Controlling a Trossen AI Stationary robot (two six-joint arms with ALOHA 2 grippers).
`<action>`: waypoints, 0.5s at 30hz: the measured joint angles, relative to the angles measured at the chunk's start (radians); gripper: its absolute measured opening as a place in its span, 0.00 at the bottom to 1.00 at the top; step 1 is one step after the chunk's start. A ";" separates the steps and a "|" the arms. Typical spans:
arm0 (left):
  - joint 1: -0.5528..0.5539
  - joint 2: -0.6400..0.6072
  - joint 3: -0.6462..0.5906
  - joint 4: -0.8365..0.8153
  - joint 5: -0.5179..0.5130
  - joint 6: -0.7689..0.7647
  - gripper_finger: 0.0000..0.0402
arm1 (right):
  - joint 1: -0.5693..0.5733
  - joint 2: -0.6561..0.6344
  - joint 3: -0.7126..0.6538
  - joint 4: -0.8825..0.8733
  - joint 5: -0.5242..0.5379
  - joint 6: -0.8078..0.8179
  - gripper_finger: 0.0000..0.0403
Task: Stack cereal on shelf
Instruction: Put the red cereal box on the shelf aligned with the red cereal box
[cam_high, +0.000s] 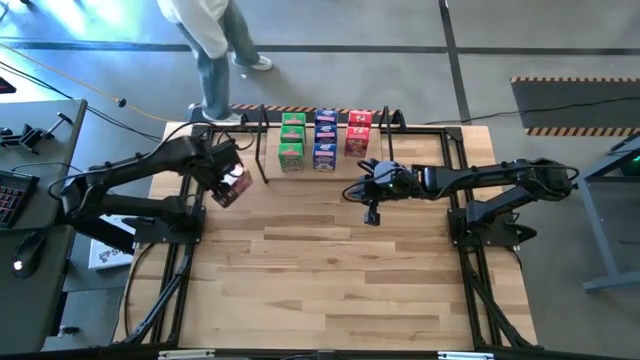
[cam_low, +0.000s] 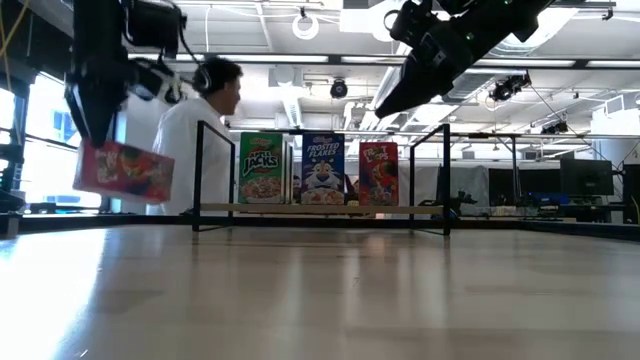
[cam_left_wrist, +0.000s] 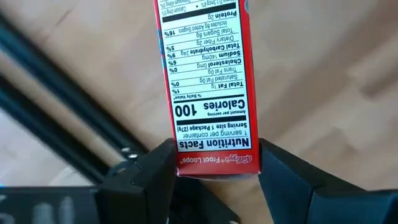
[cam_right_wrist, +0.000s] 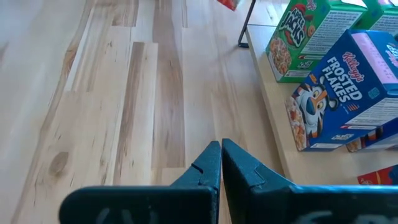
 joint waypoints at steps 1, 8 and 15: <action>-0.022 -0.013 0.012 -0.006 0.018 -0.011 0.47 | 0.000 0.000 0.000 0.002 0.000 0.003 0.00; -0.238 -0.076 0.040 -0.006 0.133 -0.105 0.47 | 0.010 0.000 0.000 0.001 0.000 0.017 0.00; -0.496 -0.053 0.040 0.149 0.107 -0.209 0.47 | 0.038 0.000 0.000 0.001 0.000 0.017 0.00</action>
